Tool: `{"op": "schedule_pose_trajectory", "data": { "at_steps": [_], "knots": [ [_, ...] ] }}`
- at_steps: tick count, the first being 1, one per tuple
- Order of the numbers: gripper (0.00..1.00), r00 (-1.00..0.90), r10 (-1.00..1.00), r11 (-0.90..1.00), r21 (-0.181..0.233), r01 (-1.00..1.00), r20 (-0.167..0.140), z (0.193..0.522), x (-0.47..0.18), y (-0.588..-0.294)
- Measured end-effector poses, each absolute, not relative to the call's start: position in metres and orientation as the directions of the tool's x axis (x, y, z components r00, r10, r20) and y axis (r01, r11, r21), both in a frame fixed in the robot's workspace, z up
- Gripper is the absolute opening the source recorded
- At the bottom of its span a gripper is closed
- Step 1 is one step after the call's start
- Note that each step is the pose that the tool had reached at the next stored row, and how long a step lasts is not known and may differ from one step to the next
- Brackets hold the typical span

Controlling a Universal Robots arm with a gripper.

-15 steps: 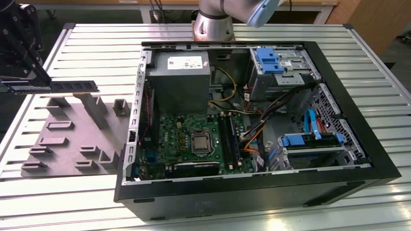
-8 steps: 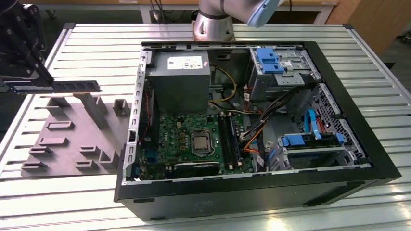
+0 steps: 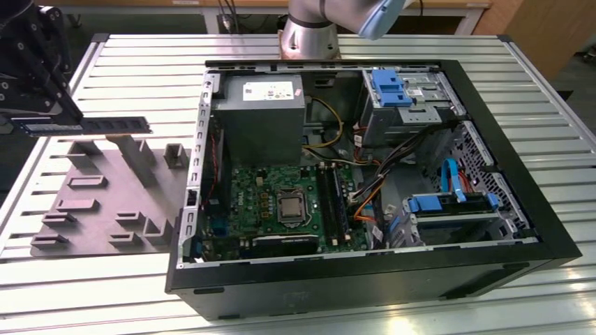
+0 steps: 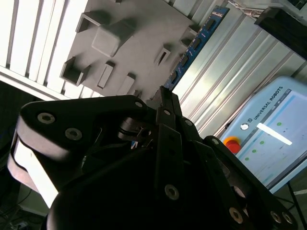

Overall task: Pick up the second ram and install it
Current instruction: 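Pick up the second ram and move it above second insertion slot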

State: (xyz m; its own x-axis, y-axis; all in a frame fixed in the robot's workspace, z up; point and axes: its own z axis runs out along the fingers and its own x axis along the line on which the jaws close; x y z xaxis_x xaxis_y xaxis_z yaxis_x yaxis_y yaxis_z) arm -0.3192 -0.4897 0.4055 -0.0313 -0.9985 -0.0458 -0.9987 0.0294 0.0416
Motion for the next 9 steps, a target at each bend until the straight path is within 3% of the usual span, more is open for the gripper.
{"op": "schedule_pose_trajectory", "data": {
  "at_steps": [9],
  "knots": [
    [0.11,-0.031,-0.998,0.029,0.042,-0.999,-0.046,0.4055,-0.3129,-0.4897]
  ]
}}
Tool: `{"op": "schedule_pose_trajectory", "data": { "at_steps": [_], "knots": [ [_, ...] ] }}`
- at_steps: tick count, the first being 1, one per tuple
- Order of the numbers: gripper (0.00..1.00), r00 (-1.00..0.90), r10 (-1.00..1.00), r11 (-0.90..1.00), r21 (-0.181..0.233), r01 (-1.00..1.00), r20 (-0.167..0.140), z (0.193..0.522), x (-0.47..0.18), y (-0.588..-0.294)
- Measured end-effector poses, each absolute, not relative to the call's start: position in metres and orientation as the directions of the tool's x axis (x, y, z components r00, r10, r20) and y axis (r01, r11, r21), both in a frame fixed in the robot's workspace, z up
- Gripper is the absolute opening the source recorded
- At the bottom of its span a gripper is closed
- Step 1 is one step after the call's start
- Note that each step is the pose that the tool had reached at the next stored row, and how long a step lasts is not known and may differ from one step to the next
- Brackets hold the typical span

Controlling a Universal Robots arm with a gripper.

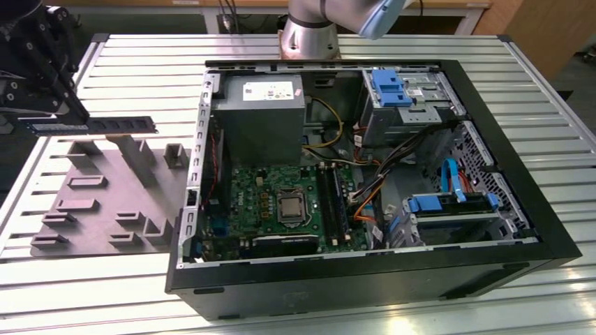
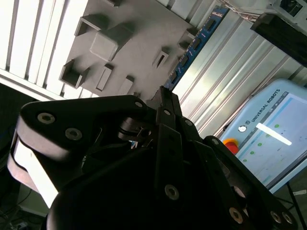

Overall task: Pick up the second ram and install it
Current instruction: 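Pick up the second ram and move it above second insertion slot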

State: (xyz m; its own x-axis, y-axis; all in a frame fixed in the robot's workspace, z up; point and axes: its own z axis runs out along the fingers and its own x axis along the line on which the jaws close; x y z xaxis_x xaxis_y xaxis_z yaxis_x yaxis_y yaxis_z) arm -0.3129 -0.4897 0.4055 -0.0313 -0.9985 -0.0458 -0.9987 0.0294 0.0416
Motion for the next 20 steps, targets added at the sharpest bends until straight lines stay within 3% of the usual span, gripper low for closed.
{"op": "schedule_pose_trajectory", "data": {
  "at_steps": [20],
  "knots": [
    [0.11,-0.031,-0.998,0.029,0.042,-0.999,-0.046,0.405,-0.294,-0.490]
  ]
}}
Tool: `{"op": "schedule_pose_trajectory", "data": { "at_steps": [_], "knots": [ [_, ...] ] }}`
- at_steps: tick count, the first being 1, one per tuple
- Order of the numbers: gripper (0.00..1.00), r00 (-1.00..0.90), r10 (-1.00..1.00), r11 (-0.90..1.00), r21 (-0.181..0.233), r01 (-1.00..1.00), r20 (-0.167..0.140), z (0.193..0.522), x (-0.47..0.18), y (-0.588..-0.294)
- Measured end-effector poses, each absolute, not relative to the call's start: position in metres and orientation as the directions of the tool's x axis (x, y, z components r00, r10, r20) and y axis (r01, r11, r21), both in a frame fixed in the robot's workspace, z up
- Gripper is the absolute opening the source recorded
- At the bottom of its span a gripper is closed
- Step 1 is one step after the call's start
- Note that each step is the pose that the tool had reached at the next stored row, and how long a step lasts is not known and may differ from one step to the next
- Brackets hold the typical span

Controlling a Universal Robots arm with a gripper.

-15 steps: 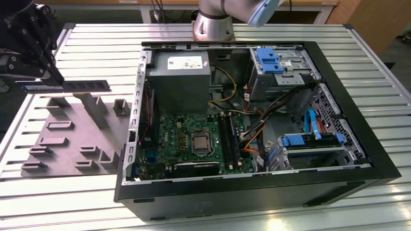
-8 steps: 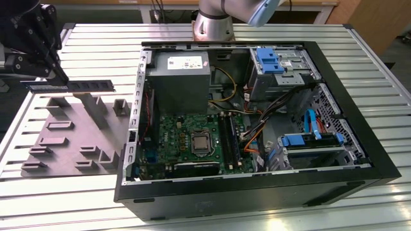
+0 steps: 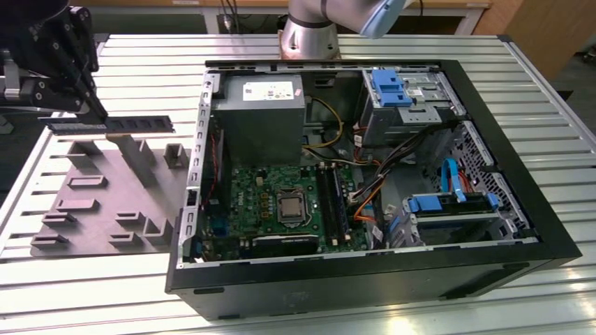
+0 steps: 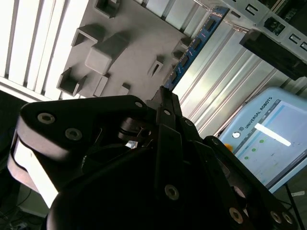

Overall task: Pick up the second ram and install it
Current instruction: 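Pick up the second ram and move it above second insertion slot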

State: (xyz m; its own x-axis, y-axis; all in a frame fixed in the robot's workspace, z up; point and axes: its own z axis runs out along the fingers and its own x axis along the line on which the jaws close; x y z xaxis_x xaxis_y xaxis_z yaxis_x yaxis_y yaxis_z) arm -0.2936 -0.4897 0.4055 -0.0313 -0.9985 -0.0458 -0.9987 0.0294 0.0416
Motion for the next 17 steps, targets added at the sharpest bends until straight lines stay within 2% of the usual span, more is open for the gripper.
{"op": "schedule_pose_trajectory", "data": {
  "at_steps": [17],
  "knots": [
    [0.11,-0.031,-0.998,0.029,0.042,-0.999,-0.046,0.406,-0.277,-0.490]
  ]
}}
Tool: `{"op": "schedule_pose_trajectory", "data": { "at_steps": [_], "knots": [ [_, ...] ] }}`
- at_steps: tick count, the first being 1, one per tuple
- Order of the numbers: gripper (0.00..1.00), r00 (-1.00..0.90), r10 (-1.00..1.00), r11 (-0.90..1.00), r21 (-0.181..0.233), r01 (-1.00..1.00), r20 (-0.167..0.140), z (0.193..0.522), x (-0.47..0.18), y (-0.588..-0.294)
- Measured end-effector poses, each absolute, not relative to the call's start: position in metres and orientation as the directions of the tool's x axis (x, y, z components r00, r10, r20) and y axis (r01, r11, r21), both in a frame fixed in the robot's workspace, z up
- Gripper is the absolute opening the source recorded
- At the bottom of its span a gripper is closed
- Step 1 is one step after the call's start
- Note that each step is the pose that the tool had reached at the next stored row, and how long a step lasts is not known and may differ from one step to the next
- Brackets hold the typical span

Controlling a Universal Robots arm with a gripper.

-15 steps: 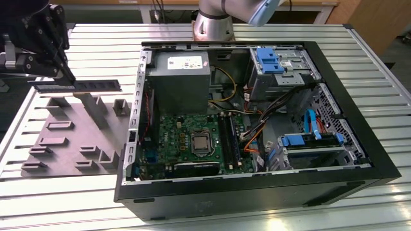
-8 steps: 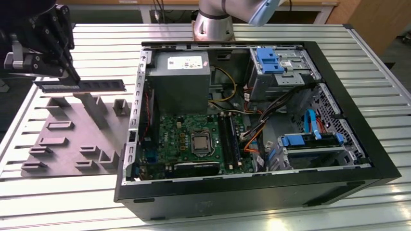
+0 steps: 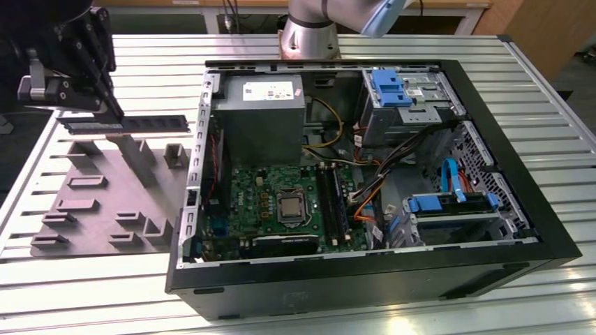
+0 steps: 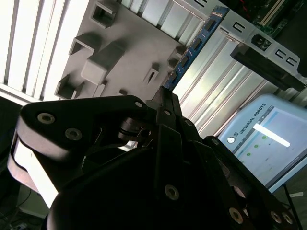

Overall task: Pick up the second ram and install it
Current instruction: 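Pick up the second ram and move it above second insertion slot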

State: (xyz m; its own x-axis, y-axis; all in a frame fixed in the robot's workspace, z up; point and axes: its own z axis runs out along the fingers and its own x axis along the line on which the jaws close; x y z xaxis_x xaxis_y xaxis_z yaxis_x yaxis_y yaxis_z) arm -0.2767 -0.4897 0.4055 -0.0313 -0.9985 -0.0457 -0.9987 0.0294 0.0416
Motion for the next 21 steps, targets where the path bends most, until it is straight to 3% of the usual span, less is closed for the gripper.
{"op": "schedule_pose_trajectory", "data": {
  "at_steps": [21],
  "knots": [
    [0.11,-0.031,-0.998,0.029,0.042,-0.999,-0.046,0.406,-0.251,-0.490]
  ]
}}
